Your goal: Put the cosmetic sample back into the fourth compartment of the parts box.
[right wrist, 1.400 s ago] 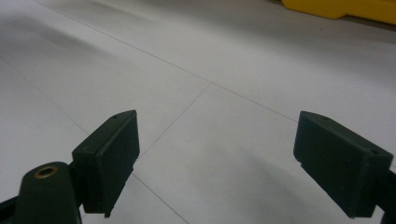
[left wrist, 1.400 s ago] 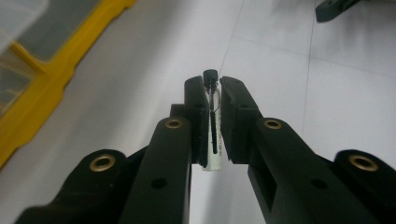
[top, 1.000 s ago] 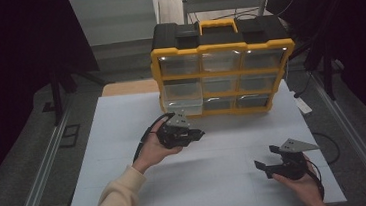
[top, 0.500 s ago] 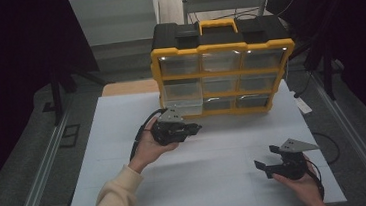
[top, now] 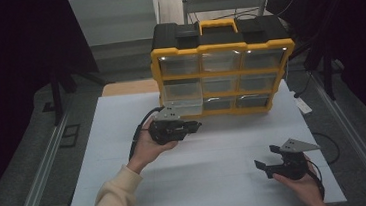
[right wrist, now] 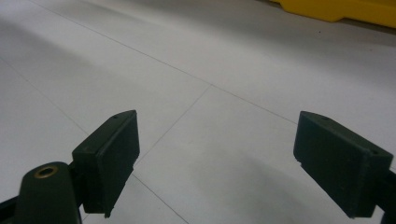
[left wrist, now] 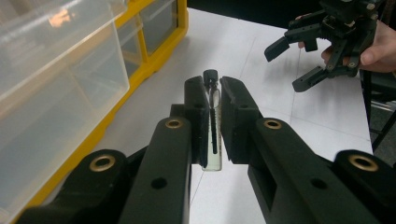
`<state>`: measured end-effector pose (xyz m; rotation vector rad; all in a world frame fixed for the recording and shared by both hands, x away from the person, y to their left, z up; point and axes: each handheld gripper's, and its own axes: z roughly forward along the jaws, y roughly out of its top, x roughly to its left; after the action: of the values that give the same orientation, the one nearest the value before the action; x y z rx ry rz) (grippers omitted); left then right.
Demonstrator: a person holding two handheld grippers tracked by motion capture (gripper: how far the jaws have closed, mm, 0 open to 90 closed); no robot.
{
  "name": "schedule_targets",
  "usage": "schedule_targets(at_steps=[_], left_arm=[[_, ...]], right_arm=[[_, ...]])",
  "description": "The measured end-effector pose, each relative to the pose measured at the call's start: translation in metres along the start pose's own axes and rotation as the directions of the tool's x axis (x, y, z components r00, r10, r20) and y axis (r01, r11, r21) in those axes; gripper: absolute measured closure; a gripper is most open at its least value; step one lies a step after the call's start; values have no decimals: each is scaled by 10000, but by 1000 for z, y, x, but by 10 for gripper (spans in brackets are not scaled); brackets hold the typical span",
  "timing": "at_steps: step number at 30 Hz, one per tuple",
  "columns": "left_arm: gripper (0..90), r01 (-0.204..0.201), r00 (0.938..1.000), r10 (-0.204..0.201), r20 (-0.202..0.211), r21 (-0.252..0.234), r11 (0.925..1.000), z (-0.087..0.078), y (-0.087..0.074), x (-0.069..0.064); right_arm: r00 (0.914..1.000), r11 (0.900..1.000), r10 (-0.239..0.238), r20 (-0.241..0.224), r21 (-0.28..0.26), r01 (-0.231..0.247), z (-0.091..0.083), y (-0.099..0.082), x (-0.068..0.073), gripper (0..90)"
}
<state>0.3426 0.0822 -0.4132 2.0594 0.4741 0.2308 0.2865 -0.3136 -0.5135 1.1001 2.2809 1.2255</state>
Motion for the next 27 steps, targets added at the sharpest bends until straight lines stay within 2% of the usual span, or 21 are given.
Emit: schedule_targets(at_steps=[2,15,22,27], left_arm=[[808,-45,9999,43,-149,-120,9999,-4,6,1],[808,-28,9990,0,-444,-630,9980,-14,25,4],[808,57,9986,-114,-522,-1080,9941,-22,33,7],[808,105,9981,-178,-582,-1229,9924,-25,37,8]], right_arm=[[10000,10000,-20,-2,-10,20,0,0,0,152],[10000,10000,-40,2,-1,40,0,0,0,152],[10000,10000,-17,11,2,17,0,0,0,152],[10000,10000,-32,50,18,32,0,0,0,152]])
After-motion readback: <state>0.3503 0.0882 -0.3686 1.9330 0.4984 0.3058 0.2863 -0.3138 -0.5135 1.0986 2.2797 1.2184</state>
